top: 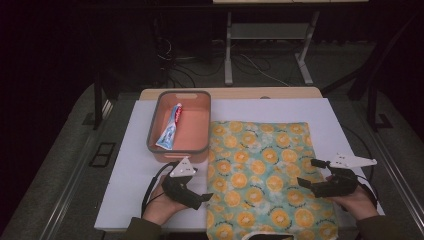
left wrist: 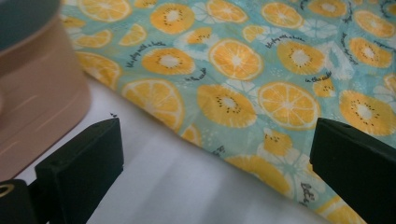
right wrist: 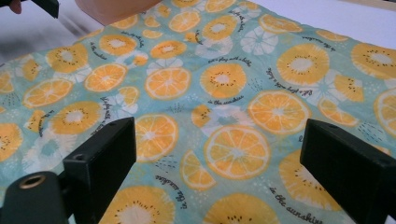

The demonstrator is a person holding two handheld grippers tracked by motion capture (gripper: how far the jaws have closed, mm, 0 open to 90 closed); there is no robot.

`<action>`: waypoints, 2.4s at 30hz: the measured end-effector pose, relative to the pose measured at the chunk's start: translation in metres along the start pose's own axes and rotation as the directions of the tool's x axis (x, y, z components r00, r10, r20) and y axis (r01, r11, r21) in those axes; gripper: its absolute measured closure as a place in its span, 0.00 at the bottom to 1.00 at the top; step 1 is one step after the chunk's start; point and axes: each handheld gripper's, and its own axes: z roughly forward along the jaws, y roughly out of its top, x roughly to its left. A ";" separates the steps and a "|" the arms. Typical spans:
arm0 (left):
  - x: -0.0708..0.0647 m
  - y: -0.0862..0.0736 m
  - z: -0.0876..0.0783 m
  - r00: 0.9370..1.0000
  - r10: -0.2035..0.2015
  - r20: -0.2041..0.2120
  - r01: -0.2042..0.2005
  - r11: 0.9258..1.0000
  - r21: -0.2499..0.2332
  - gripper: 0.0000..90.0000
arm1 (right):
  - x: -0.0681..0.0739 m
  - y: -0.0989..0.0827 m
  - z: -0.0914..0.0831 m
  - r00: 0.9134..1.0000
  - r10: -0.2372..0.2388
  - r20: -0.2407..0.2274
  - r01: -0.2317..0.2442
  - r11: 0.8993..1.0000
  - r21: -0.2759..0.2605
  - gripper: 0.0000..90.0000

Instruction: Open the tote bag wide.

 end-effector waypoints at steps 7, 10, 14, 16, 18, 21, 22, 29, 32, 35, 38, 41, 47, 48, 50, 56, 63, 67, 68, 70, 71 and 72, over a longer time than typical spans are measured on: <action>-0.006 0.003 0.019 1.000 0.001 0.007 -0.001 0.999 0.037 0.05 | 0.000 0.000 0.001 1.000 -0.003 0.000 0.003 1.000 0.001 0.11; -0.008 0.002 0.025 1.000 0.017 0.006 -0.017 0.998 0.063 0.06 | 0.000 0.000 0.001 1.000 -0.001 0.001 0.001 1.000 0.004 0.11; -0.008 0.001 0.030 1.000 0.026 0.014 -0.027 0.996 0.083 0.12 | 0.001 0.000 0.001 1.000 -0.004 0.000 0.004 1.000 0.005 0.11; -0.008 0.000 0.032 1.000 0.016 0.022 -0.018 0.996 0.090 0.17 | 0.001 0.000 0.001 1.000 -0.003 0.000 0.003 1.000 0.006 0.11; -0.009 0.000 0.034 0.999 0.024 0.028 -0.027 0.995 0.101 0.21 | 0.001 0.000 0.001 1.000 -0.002 -0.002 0.002 1.000 0.008 0.11; -0.010 0.000 0.033 0.999 0.039 0.021 -0.041 0.994 0.097 0.31 | 0.001 0.000 0.001 1.000 -0.003 -0.002 0.003 1.000 0.009 0.12; -0.009 0.000 0.032 0.999 0.036 0.022 -0.038 0.995 0.095 0.38 | 0.001 0.000 0.002 1.000 -0.003 -0.003 0.003 1.000 0.009 0.12; -0.006 0.000 0.032 0.998 0.034 0.058 -0.039 0.995 0.089 0.77 | 0.001 0.000 0.002 1.000 -0.007 -0.003 0.007 1.000 0.013 0.12; -0.004 0.001 0.032 0.997 0.022 0.070 -0.029 0.995 0.094 0.90 | 0.001 -0.001 0.002 1.000 -0.008 -0.004 0.008 1.000 0.016 0.12; -0.003 0.001 0.032 0.997 0.024 0.072 -0.031 0.994 0.101 0.98 | 0.001 -0.001 0.002 1.000 -0.009 -0.006 0.009 1.000 0.016 0.12; -0.003 0.003 0.033 0.998 0.028 0.058 -0.035 0.994 0.108 0.99 | 0.001 -0.001 0.002 1.000 -0.011 -0.006 0.011 1.000 0.017 0.12; -0.001 0.008 0.036 0.998 0.043 0.034 -0.046 0.994 0.102 0.99 | 0.001 -0.001 0.002 1.000 -0.011 -0.006 0.011 1.000 0.017 0.12; 0.011 0.027 0.051 0.998 0.054 -0.012 -0.053 0.996 0.074 0.99 | 0.001 -0.001 0.003 1.000 -0.011 -0.006 0.011 1.000 0.016 0.12; 0.012 0.030 0.055 0.998 0.055 -0.021 -0.053 0.996 0.075 0.99 | 0.001 -0.001 0.002 1.000 -0.011 -0.006 0.011 1.000 0.016 0.12; 0.015 0.036 0.062 0.998 0.060 -0.035 -0.057 0.995 0.076 0.99 | 0.001 -0.001 0.002 1.000 -0.009 -0.005 0.009 1.000 0.016 0.12; 0.020 0.038 0.067 0.997 0.048 -0.053 -0.044 0.996 0.073 0.96 | 0.001 -0.001 0.001 1.000 -0.007 -0.005 0.007 1.000 0.013 0.12; 0.012 0.038 0.043 0.997 -0.003 -0.079 0.004 1.000 0.021 0.55 | 0.001 -0.001 0.001 1.000 -0.007 -0.004 0.007 1.000 0.010 0.12; 0.003 0.028 0.028 0.997 -0.021 -0.073 0.022 1.000 0.017 0.44 | 0.001 -0.001 0.001 1.000 -0.007 -0.005 0.007 1.000 0.010 0.12; 0.001 0.025 0.024 0.997 -0.027 -0.068 0.028 1.000 0.013 0.42 | 0.001 -0.001 0.001 1.000 -0.008 -0.005 0.008 1.000 0.010 0.12; -0.003 0.018 0.020 0.997 -0.043 -0.056 0.044 0.999 0.016 0.41 | 0.001 -0.001 0.001 1.000 -0.010 -0.005 0.010 1.000 0.013 0.12; -0.005 0.015 0.019 0.998 -0.046 -0.052 0.047 0.999 0.025 0.39 | 0.001 -0.001 0.001 1.000 -0.010 -0.005 0.010 1.000 0.014 0.12; -0.008 0.011 0.018 0.998 -0.049 -0.050 0.051 0.998 0.035 0.38 | 0.001 -0.001 0.001 1.000 -0.009 -0.005 0.009 1.000 0.014 0.12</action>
